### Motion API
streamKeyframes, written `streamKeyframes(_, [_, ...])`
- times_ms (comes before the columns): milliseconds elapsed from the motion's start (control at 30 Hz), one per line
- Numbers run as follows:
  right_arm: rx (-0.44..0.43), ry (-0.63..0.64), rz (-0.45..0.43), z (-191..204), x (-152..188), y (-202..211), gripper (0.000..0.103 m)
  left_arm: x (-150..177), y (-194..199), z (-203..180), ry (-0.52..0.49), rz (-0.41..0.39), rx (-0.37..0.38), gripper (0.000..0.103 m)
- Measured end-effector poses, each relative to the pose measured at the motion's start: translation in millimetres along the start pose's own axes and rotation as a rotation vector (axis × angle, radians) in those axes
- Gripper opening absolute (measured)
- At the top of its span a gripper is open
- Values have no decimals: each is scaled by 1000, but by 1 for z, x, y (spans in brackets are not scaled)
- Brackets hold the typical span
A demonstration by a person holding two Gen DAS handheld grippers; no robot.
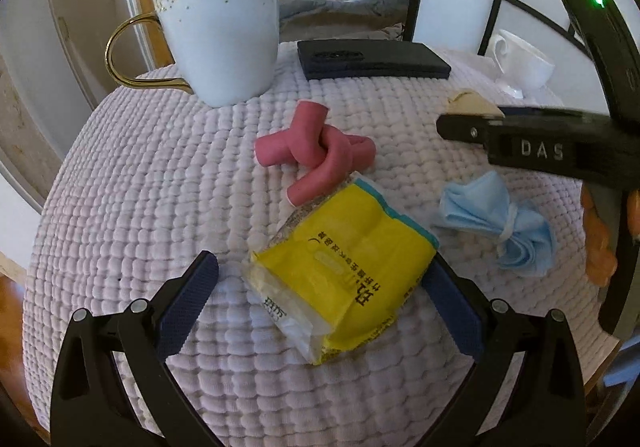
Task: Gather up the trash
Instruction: 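Grasp the beige bread roll with the right tool while the left tool grasps the yellow tissue pack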
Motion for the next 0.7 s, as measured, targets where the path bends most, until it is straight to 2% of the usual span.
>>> streamKeyframes(167, [5, 19, -8, 0, 1, 1, 36, -3, 1, -1, 10, -10, 31, 101])
streamKeyframes(233, [7, 27, -12, 1, 1, 2, 33, -3, 2, -3, 9, -14, 42, 95])
streamKeyframes(400, [-6, 22, -29, -1, 5, 13, 32, -3, 7, -4, 4, -22, 39, 87])
streamKeyframes(700, [-34, -8, -67, -3, 3, 30, 32, 1, 19, -4, 0, -35, 60, 86])
Point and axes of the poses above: each gripper's, at about its wrist camera, not at the fingertips, and y roughly against the way its jaws point, z to its left, x to its underside, the point moved 8 cm from there along -y, roughly the way its jaws point, and after that the axes turned 14 degrees about y, right-handed, at the moved point
